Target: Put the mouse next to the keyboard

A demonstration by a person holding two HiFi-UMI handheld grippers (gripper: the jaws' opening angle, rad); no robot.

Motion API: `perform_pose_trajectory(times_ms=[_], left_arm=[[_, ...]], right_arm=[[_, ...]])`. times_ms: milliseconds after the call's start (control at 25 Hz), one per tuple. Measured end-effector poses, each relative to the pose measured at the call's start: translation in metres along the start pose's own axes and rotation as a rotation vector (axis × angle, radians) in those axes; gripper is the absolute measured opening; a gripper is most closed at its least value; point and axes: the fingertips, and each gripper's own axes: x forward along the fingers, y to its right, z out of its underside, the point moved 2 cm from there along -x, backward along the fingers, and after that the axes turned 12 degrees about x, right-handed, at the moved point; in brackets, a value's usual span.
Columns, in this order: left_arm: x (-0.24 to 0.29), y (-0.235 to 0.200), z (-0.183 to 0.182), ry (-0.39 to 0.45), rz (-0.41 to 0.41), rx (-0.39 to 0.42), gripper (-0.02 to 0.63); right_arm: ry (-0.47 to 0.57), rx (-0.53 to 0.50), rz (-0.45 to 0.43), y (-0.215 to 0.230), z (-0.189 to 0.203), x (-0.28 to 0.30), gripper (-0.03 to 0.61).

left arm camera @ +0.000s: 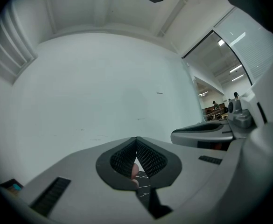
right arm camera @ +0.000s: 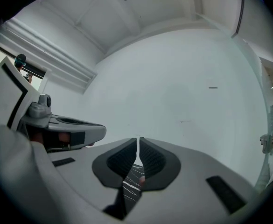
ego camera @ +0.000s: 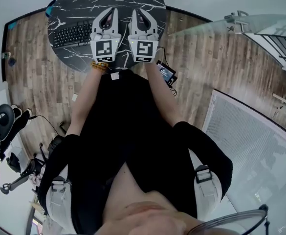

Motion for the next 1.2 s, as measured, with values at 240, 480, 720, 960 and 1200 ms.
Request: perform_pose_trajectory(times_ms=[240,480,720,960,1200], left_arm=[[0.001,0.003,0.001,0.01,0.017,0.005,0.009],[0.004,0.006,0.001,0.009,0.026,0.006,0.009],[0.007,0.009,0.002,0.004,0.03,0.005,0.009],[0.009,0.008,0.007,-0.009,0.03,-0.001,0.009],[0.011,0.01,0.011,-0.02,0.036,-0.004,0.009]], right_arm=[[-0.003,-0.007,-0.013,0.001,0.003,0.0,0.04],[-0.008,-0.006,-0.02,0.003,0.006,0.001,0.04],[-0.011,-0.002,-0.023,0.006,0.007,0.002,0.04],[-0.018,0.002,-0.031,0.006,0.008,0.005,0.04],[-0.019,0.005,-0.031,0.008,0.007,0.007,0.04]])
